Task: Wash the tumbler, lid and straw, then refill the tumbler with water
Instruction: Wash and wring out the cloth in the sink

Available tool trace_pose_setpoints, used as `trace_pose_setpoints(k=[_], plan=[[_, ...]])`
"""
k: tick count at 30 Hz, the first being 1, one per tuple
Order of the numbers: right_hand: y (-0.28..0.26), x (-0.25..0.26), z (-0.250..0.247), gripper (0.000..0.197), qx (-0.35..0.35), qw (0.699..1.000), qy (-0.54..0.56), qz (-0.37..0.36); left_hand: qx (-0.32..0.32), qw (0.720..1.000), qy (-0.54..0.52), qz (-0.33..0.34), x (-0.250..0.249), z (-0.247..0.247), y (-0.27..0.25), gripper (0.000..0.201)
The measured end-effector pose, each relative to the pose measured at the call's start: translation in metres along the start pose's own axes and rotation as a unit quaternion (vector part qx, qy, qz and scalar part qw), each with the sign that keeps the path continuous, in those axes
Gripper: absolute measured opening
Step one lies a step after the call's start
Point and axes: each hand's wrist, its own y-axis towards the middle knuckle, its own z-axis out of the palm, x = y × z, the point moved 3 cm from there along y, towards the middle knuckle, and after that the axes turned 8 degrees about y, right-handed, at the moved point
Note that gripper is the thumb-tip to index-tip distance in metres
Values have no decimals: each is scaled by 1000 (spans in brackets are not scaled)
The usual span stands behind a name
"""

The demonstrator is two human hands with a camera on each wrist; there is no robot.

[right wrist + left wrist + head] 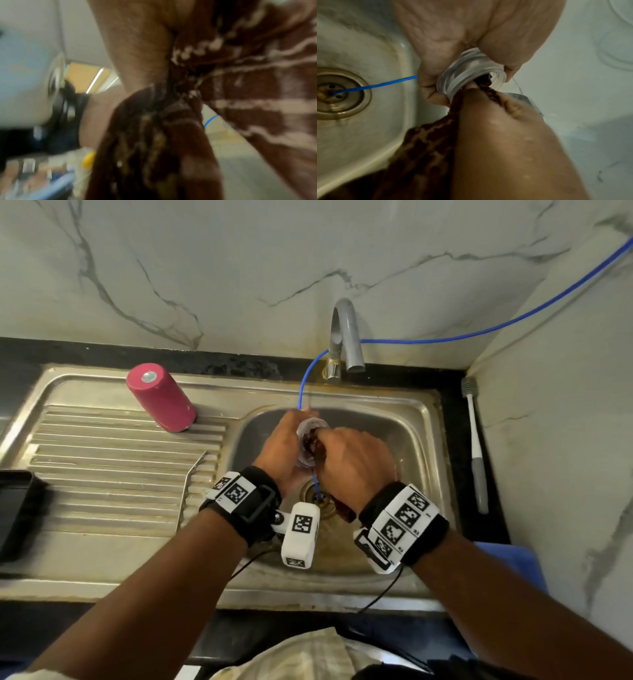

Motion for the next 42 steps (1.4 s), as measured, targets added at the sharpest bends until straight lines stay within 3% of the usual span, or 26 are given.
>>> trace_pose_setpoints(k=[1, 3, 5, 6, 8, 11, 12, 13, 14, 19, 22, 24, 26, 28, 30, 34, 37, 39, 42], plan=[[2, 1, -2, 9, 31, 999, 35, 26, -1, 1000, 0, 8, 3, -2, 0, 28], [7, -3, -4, 21, 103, 984, 134, 55, -11, 1000, 9, 26, 4, -7, 1, 31], [13, -8, -4, 26, 153, 942, 286, 85, -23, 999, 11, 43, -1, -14, 1, 46], [14, -9, -4, 21, 154, 902, 385, 119, -16, 999, 4, 51, -6, -13, 1, 49], [15, -10, -3, 20, 101, 783, 578, 206, -8, 998, -17, 64, -16, -8, 1, 42], [14, -6, -2, 24, 9, 608, 731, 309, -12, 997, -27, 78, -21, 0, -2, 41], [11, -3, 0, 26, 3, 568, 757, 323, -8, 996, -26, 80, -19, 0, -1, 47], [8, 1, 1, 27, 7, 551, 770, 322, -4, 996, -25, 80, -17, 0, -1, 52], [6, 1, 5, 25, 12, 574, 759, 307, 1, 996, -25, 83, -18, 0, -2, 51], [-2, -14, 8, 25, 46, 845, 515, 135, -17, 996, 15, 88, -20, -1, -4, 33], [0, -30, 2, 28, 100, 947, 301, 41, -31, 995, 49, 78, -4, -5, -1, 24], [3, -34, -2, 18, 90, 988, 120, -36, -51, 997, 38, 52, 3, -3, -4, 28], [4, -30, -6, 13, 17, 989, -7, -148, -55, 997, 33, 33, 8, -3, -4, 28], [3, -26, -4, 20, -26, 967, -70, -244, -50, 998, 22, 10, 13, -6, -7, 31], [2, -29, 6, 25, -59, 949, -126, -284, -60, 998, 18, -15, 20, -10, -10, 39], [-10, -33, 26, 30, -35, 984, -34, -172, -85, 996, 24, -31, 25, -12, -11, 27], [-14, -27, 37, 23, 78, 993, 77, -44, -126, 991, 11, -32, 26, -13, -14, 21], [-11, -26, 38, 20, 157, 968, 194, 25, -134, 991, -13, -27, 29, -15, -15, 21], [-6, -25, 26, 18, 215, 863, 443, 109, -106, 994, -33, -7, 22, -20, -18, 45]])
